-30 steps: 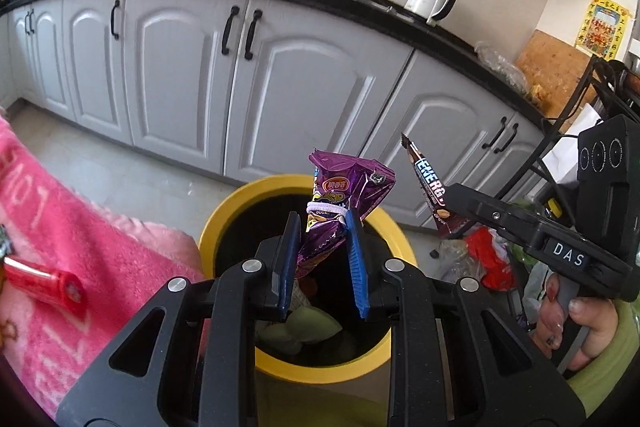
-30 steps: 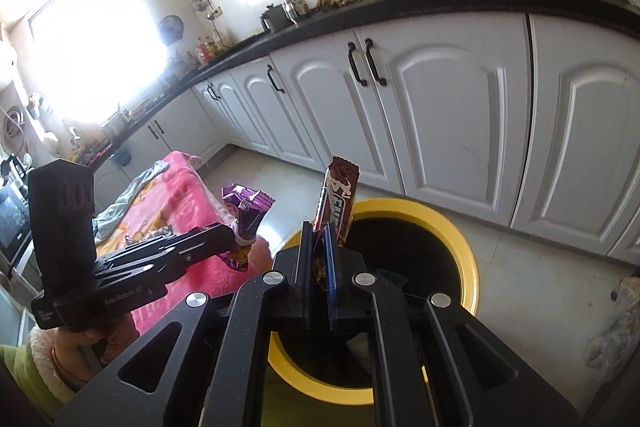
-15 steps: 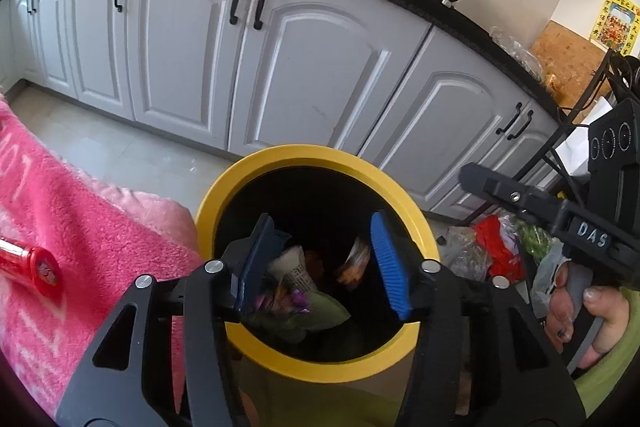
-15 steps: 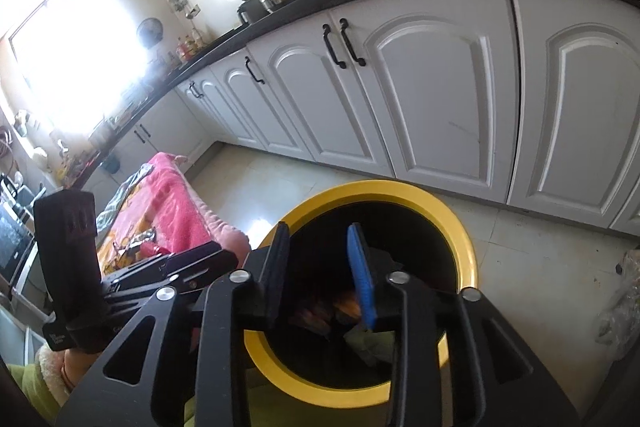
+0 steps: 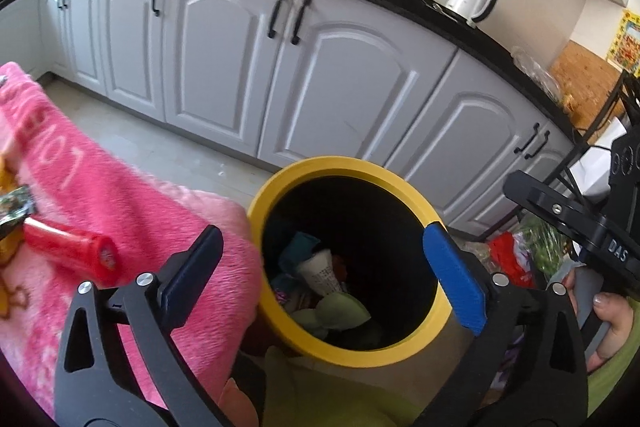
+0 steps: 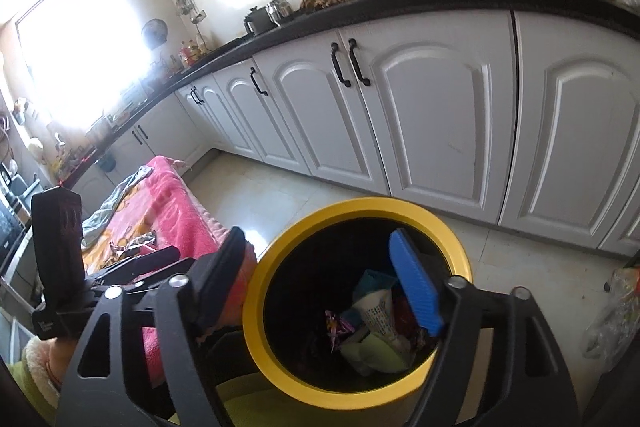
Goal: Collect trash
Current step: 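Move both tools back over the blanket toward the red tube and yellow box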
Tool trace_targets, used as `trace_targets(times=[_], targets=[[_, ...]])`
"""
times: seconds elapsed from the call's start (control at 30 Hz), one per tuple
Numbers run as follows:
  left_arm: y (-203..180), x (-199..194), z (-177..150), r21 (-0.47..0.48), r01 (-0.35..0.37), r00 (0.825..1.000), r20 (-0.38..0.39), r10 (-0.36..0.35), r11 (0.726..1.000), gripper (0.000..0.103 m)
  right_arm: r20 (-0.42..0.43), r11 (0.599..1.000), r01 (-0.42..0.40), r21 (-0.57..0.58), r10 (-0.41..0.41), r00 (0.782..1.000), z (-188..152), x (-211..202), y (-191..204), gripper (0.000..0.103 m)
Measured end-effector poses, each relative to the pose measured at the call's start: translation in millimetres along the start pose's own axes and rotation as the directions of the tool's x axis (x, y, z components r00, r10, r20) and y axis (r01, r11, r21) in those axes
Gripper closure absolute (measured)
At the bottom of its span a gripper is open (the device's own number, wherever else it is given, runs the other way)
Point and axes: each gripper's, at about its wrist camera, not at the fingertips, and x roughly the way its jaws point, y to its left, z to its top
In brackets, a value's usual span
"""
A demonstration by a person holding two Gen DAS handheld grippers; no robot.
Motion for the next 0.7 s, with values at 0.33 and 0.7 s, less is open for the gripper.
trace_targets(times=[0.33,0.7], targets=[[28,-40,-4,-0.044,-0.058,0.997,0.058,0.06,0.997,0.011,0.017,0.994,-0.011,-0.108,0.013,1.0,0,-5,36,0.018],[64,-82,-11,-0.102,-0.123,0.984,0.118,0.135,0.987,0.011,0.023,0.971,-0.027,-0.238,0.034,0.999,-8,-9,81,0.018]])
